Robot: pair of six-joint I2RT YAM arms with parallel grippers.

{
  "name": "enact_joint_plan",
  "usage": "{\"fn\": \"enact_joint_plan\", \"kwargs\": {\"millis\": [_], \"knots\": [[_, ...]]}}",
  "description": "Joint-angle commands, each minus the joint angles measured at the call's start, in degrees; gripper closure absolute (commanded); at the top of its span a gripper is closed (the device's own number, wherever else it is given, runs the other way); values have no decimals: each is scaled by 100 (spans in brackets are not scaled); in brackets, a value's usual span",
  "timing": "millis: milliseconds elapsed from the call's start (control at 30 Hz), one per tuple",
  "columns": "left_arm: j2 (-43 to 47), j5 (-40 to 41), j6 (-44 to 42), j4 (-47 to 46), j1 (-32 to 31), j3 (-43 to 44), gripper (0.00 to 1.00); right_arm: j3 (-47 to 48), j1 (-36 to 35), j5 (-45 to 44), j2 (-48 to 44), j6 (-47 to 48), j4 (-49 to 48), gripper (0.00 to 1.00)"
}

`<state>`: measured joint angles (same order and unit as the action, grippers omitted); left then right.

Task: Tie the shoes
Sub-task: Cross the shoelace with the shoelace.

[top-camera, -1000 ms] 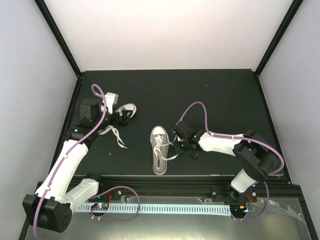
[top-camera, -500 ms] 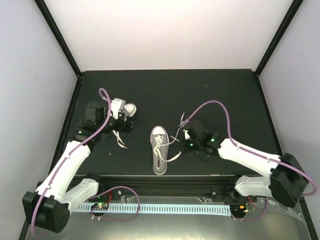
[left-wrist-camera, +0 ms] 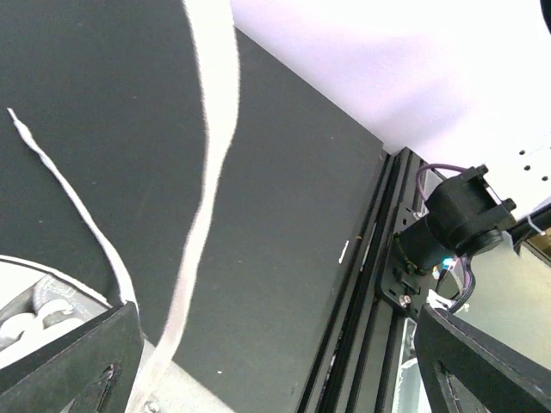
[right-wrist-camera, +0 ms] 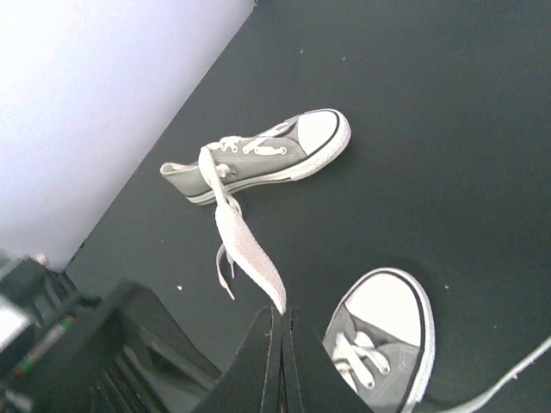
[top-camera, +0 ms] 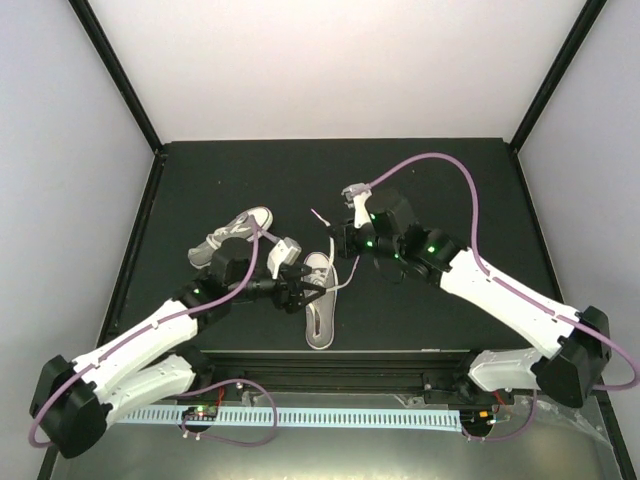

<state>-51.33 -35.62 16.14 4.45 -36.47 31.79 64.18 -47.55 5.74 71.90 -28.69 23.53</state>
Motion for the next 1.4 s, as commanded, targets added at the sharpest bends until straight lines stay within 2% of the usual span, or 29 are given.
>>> {"fn": "enact_joint_plan", "kwargs": {"millis": [0,133,367,500,667,800,833,967,1100,1167,1200,1300,1367], "knots": [[-386,76,298,-953,-150,-43,11,329,-17,48,339,-152,-188,98],[-746,348,521,-1495,-311,-84,16,346,-16,79,388,-236,-274,98],[-1071,867,619,-2012,-423,-68,34,253,-16,116,293,-313,-353,98],[-1272,899,692,-2181,-444,-24,53,244,-13,114,283,-330,-374,98],[-1561,963,765,-2265,-466,51,69,252,-10,167,274,-332,-406,98],[-1557,1079,894,-2290,-484,54,95,229,-12,88,241,-314,-377,98],[-1477,1190,943,-2276,-484,15,98,220,-11,42,237,-301,-369,98],[-1005,1697,1001,-1720,-448,-33,98,208,-10,-279,373,-165,-264,98],[-739,1612,1088,-1019,-129,-119,98,402,6,-510,913,26,-77,94],[-667,1431,1199,-865,108,-274,98,587,0,-509,1317,76,-22,88],[-658,1297,1252,-829,211,-353,98,654,0,-473,1484,100,-20,81],[-711,1117,1448,-675,531,-541,99,773,17,-543,1880,85,-68,42],[-782,962,1542,-659,742,-665,99,809,73,-770,2043,57,-42,27]]}}
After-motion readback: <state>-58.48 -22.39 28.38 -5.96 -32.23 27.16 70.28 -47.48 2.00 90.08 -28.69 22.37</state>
